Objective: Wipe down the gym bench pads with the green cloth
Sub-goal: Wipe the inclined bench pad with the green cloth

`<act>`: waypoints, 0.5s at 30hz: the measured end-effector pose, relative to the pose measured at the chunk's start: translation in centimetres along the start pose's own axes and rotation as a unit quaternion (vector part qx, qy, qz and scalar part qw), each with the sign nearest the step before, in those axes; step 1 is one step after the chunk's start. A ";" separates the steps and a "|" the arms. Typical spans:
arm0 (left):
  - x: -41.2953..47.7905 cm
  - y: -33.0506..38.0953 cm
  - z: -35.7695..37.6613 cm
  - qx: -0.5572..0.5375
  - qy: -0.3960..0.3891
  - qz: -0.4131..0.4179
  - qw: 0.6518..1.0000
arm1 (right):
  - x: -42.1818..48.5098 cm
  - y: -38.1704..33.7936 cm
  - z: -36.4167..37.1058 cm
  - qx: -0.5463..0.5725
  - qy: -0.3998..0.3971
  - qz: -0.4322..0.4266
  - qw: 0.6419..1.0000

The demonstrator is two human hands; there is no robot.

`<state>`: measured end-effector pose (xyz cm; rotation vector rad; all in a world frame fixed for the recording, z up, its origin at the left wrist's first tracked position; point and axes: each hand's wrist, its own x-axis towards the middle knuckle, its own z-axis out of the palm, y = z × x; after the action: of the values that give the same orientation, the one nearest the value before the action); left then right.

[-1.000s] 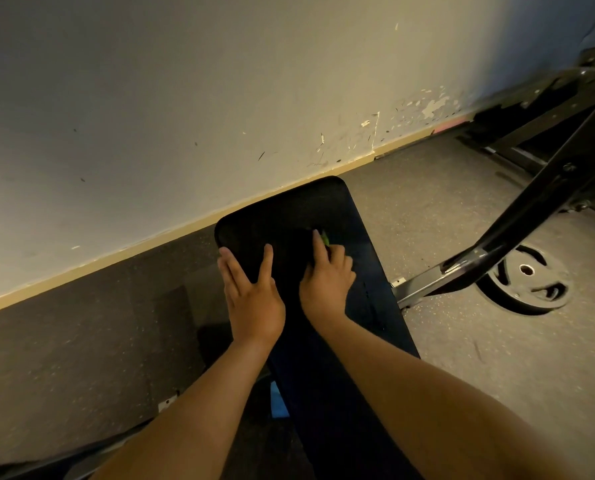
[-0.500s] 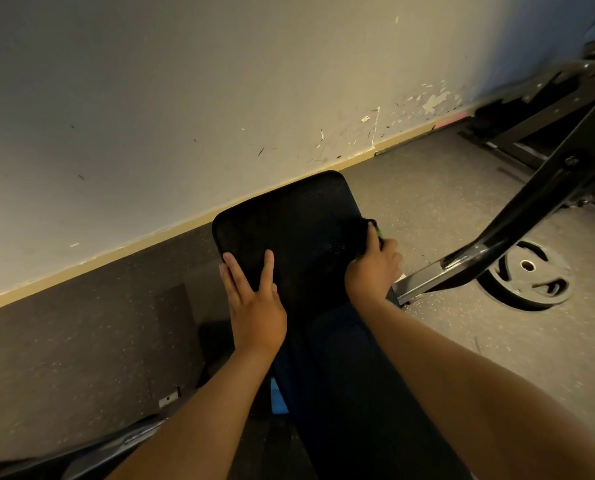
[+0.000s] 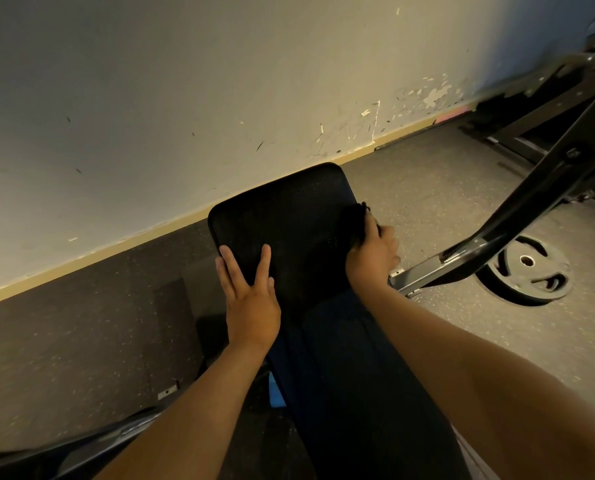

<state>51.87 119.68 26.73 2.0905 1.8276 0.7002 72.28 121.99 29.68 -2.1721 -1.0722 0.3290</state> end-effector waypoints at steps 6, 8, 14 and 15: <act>-0.1 0.9 -0.2 -0.027 0.012 -0.011 1.000 | -6.8 -1.0 3.7 -0.010 -0.054 -0.138 0.989; -0.2 1.0 -1.0 -0.038 0.002 0.000 0.999 | -9.3 -1.0 4.5 -0.033 -0.087 -0.225 0.970; -1.1 -0.6 -2.4 -0.185 0.002 -0.036 0.982 | -4.5 -0.7 2.2 -0.024 -0.023 -0.162 0.986; -1.2 -0.8 -2.3 -0.231 0.009 -0.066 0.971 | -3.1 -0.9 1.7 0.000 -0.007 -0.087 0.996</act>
<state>49.86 118.38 28.00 1.6524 1.6007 0.9988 68.99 120.74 28.80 -2.0617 -1.2581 0.2639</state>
